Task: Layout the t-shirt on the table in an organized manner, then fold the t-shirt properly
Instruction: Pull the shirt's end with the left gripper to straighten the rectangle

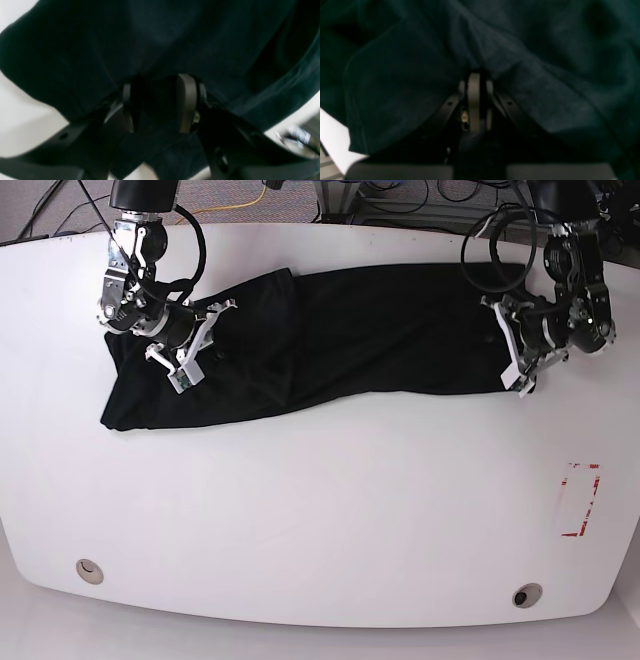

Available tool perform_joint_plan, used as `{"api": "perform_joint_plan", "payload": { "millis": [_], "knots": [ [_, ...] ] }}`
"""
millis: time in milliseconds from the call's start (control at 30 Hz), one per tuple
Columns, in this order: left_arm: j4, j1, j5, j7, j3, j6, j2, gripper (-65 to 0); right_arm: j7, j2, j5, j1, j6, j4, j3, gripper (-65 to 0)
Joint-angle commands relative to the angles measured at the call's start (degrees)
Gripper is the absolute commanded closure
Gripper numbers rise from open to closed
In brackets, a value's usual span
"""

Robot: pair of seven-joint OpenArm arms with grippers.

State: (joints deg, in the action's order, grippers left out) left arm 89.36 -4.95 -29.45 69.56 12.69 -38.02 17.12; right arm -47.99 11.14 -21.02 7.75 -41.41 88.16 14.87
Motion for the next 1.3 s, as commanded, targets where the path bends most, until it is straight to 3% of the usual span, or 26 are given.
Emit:
{"api": "perform_joint_plan", "payload": {
  "millis": [0, 233, 533, 700, 933, 1033, 1200, 1267],
  "knots": [
    [-5.01, 1.74, 1.8, -0.07, -2.71, 0.26, 1.38, -21.9, -3.22, 0.78, 3.92, 0.38, 1.41, 0.06, 1.52, -3.0],
    [-11.34, 6.66, 1.8, -0.94, -3.5, 0.26, 1.73, -21.8, -3.22, 0.78, 4.0, 1.35, 1.41, 0.06, 3.72, -3.0],
    [-11.08, 7.37, 1.63, -0.86, -3.5, 0.0, 3.67, -21.8, -3.22, 0.78, 4.0, 2.05, 1.41, 0.06, 3.9, -3.0],
    [-9.05, 7.1, 1.63, -0.42, -3.33, -1.98, 4.02, -21.8, -3.22, 0.78, 4.0, 2.05, 1.41, 0.06, 3.9, -3.0],
    [-2.64, 7.02, 1.63, 6.88, 2.74, -1.98, 4.98, -22.5, -3.22, 0.86, 4.0, 1.7, 1.41, 0.06, 3.72, -3.0],
    [0.0, 7.1, 1.63, 9.43, 8.45, -1.98, 4.9, -28.2, -3.22, 1.04, 4.09, 1.7, 1.41, 0.06, 3.72, -3.0],
    [2.02, 7.28, 1.19, 10.44, 17.95, -1.98, 3.58, -44.6, -3.22, 1.13, 4.09, 1.7, 1.41, 0.06, 3.63, -3.0],
    [1.93, 7.28, -0.31, 10.44, 20.76, -1.98, 3.49, -47.4, -3.22, 1.13, 4.09, 1.7, 1.41, 0.06, 3.63, -3.0]
  ]
}}
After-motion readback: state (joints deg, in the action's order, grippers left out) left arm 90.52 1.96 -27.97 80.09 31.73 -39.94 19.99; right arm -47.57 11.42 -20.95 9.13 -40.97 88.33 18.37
